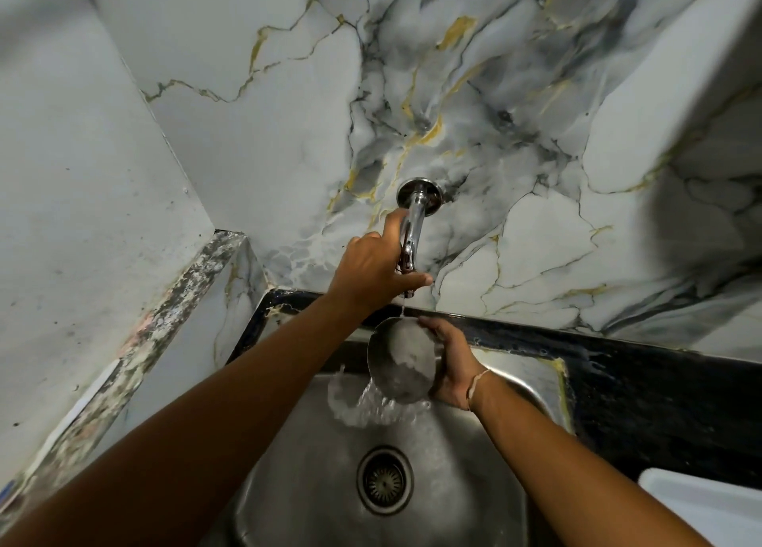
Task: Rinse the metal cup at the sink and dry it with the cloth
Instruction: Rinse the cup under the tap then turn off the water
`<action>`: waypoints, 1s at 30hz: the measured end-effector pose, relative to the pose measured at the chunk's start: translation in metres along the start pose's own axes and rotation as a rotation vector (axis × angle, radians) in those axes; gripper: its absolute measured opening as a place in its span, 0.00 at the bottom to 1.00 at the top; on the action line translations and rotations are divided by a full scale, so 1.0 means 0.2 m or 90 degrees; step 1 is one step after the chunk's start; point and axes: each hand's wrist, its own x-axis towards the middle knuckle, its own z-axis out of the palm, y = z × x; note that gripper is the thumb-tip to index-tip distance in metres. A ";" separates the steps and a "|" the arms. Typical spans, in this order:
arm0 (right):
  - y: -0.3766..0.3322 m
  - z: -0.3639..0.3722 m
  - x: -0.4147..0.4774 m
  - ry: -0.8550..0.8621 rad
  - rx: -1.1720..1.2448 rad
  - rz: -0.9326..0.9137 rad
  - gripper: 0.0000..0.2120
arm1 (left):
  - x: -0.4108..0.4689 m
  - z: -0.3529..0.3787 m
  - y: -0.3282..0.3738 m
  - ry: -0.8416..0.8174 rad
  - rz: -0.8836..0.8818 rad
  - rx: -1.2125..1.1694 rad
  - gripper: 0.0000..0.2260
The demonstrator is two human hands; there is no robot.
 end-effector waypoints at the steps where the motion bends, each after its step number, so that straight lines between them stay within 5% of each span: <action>1: 0.02 -0.01 -0.02 0.018 -0.035 -0.030 0.20 | 0.01 0.01 0.00 0.005 0.008 0.009 0.43; 5: 0.10 0.03 -0.11 0.029 -0.240 -0.181 0.20 | 0.01 0.02 0.01 -0.002 0.003 0.093 0.42; 11: 0.32 -0.01 -0.19 0.115 -1.107 -0.487 0.36 | 0.00 0.03 0.01 0.016 0.117 0.280 0.40; 14: 0.41 -0.01 -0.21 0.105 -1.232 -0.581 0.37 | 0.01 0.08 0.02 -0.001 0.168 0.268 0.34; 17: 0.45 -0.03 -0.23 0.081 -1.281 -0.547 0.37 | 0.01 0.09 0.01 0.007 0.180 0.261 0.33; 25: 0.47 -0.03 -0.35 0.170 -1.114 -0.421 0.34 | -0.01 0.08 0.02 0.002 0.138 0.265 0.36; 27: 0.45 -0.03 -0.43 0.156 -0.827 -0.380 0.31 | -0.12 0.05 0.01 0.019 0.096 0.124 0.35; 30: 0.43 0.01 -0.60 0.129 -0.170 -0.283 0.25 | -0.39 0.08 -0.05 0.093 -0.046 -0.099 0.29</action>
